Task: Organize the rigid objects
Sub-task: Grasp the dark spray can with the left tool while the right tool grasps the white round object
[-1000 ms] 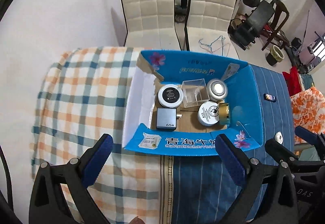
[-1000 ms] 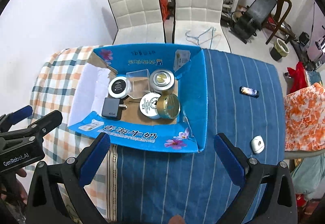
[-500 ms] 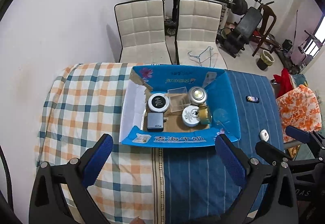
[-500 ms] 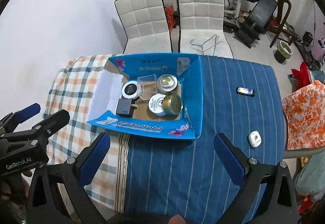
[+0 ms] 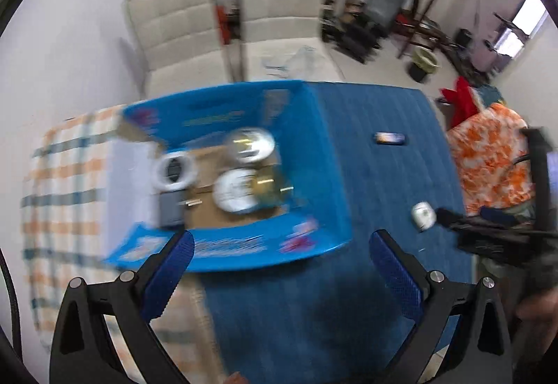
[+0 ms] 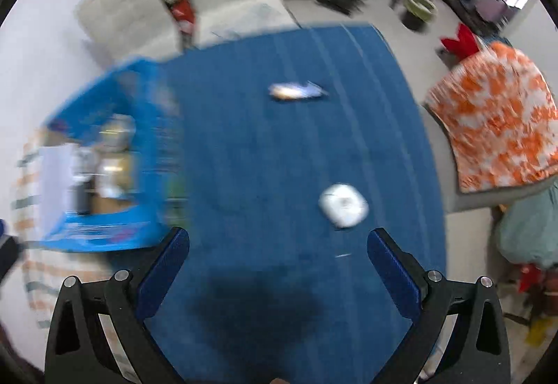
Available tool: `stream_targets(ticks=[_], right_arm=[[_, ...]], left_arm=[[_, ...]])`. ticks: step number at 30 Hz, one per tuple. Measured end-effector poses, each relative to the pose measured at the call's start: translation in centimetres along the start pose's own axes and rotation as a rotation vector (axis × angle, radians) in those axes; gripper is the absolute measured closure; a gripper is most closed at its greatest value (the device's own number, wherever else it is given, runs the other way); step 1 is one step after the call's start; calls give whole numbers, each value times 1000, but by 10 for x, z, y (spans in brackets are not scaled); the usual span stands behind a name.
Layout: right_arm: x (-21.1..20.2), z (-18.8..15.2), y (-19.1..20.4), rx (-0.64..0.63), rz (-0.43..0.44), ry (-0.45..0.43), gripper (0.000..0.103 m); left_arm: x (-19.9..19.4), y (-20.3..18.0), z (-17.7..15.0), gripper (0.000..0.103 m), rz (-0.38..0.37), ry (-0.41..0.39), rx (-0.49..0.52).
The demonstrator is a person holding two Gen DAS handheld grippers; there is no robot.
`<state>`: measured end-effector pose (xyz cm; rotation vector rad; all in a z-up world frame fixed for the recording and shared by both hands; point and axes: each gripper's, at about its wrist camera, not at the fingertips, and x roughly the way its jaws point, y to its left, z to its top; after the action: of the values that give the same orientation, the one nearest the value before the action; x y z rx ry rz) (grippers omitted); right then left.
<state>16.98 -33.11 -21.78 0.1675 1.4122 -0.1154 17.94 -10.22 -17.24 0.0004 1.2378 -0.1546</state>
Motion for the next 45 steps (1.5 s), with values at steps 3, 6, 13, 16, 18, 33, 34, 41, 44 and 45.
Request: stream_targets(ticks=[3, 6, 13, 16, 18, 33, 34, 41, 44, 45], right_arm=[[51, 16, -37, 12, -37, 62, 0], [95, 27, -62, 49, -50, 128, 0], [160, 30, -79, 52, -2, 235, 15], [170, 25, -71, -5, -34, 223, 42], [168, 26, -69, -27, -56, 197, 47], [180, 100, -143, 138, -18, 199, 54], [181, 103, -147, 147, -8, 201, 54], [181, 108, -177, 241, 164, 233, 51], [177, 106, -181, 273, 158, 216, 48], [176, 106, -180, 270, 155, 206, 48]], left_arm=[[43, -45, 15, 0, -18, 39, 42], [80, -86, 29, 0, -5, 72, 97], [146, -124, 43, 0, 47, 180, 153], [160, -126, 43, 0, 72, 201, 164], [167, -127, 45, 0, 69, 210, 170], [247, -192, 125, 0, -76, 251, 368], [252, -195, 127, 0, -95, 262, 379], [275, -205, 143, 15, -184, 325, 421], [284, -206, 139, 18, -148, 330, 467], [287, -209, 136, 18, -143, 334, 493]])
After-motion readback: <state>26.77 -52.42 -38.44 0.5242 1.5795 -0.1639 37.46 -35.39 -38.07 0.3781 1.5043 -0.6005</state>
